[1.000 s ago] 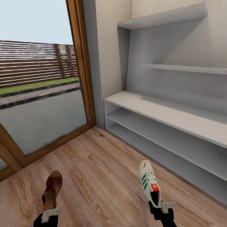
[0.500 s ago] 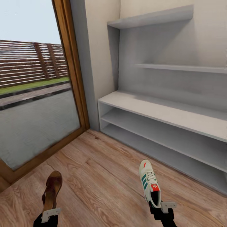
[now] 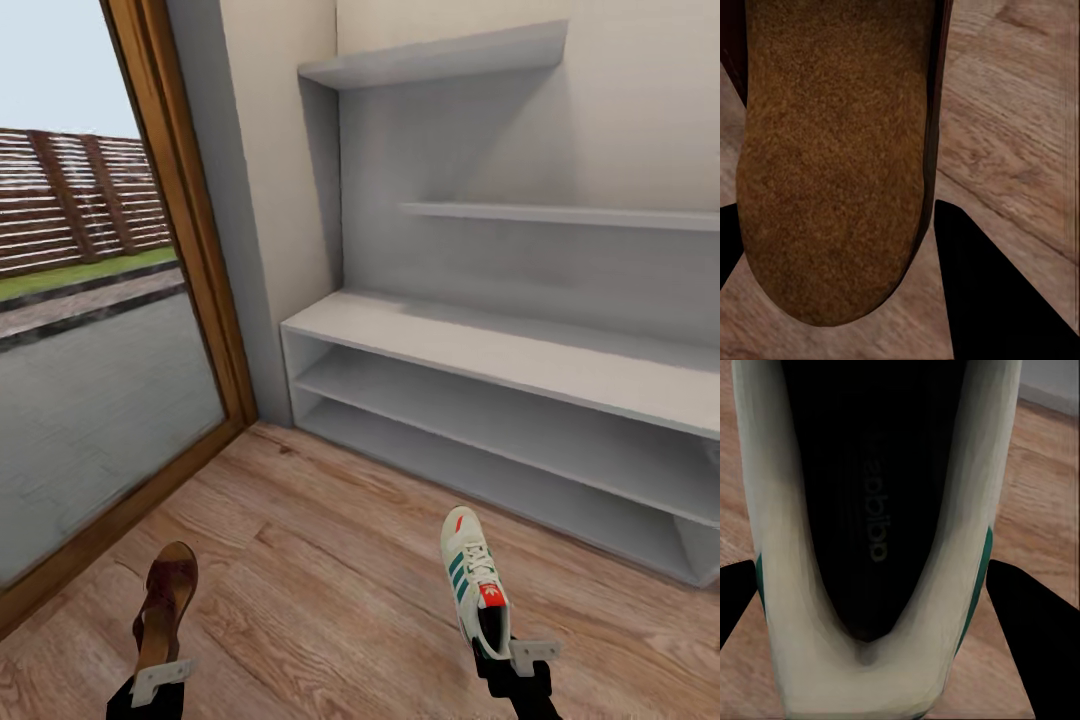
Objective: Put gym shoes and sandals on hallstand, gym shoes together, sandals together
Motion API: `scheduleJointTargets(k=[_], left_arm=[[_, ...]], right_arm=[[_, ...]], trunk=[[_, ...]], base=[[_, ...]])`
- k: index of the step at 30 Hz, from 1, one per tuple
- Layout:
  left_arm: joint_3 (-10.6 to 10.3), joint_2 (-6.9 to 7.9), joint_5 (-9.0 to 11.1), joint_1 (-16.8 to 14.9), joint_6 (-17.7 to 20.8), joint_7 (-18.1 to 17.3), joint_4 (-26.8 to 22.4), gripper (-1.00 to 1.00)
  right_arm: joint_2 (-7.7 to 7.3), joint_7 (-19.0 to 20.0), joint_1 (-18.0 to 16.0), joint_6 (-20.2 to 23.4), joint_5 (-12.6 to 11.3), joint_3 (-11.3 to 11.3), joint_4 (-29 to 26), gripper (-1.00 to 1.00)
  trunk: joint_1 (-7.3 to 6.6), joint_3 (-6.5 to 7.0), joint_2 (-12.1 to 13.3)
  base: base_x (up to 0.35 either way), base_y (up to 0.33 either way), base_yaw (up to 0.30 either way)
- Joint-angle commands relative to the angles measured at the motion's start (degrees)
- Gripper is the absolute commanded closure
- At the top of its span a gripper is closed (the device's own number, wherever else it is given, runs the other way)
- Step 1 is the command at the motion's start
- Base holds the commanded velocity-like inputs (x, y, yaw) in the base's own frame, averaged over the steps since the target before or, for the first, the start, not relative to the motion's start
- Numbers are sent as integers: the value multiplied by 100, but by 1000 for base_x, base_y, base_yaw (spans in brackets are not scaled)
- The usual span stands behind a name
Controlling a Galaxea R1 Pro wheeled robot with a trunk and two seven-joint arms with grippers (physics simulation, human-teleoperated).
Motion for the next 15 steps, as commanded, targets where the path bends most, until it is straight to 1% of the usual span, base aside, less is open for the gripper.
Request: scheduleJointTargets(k=[1, 15], left_arm=[[1, 0, -19, -1, -14, 15, 1, 100], [1, -1, -25, -1, -18, 15, 1, 100]], right_arm=[[-1, -17, -3, -12, -37, 49, 0, 100], [-1, -17, -3, -12, -37, 49, 0, 100]], trunk=[[-1, -5, -2], [-1, -5, -2]], base=[[2, 7, -268], [-3, 6, -268]])
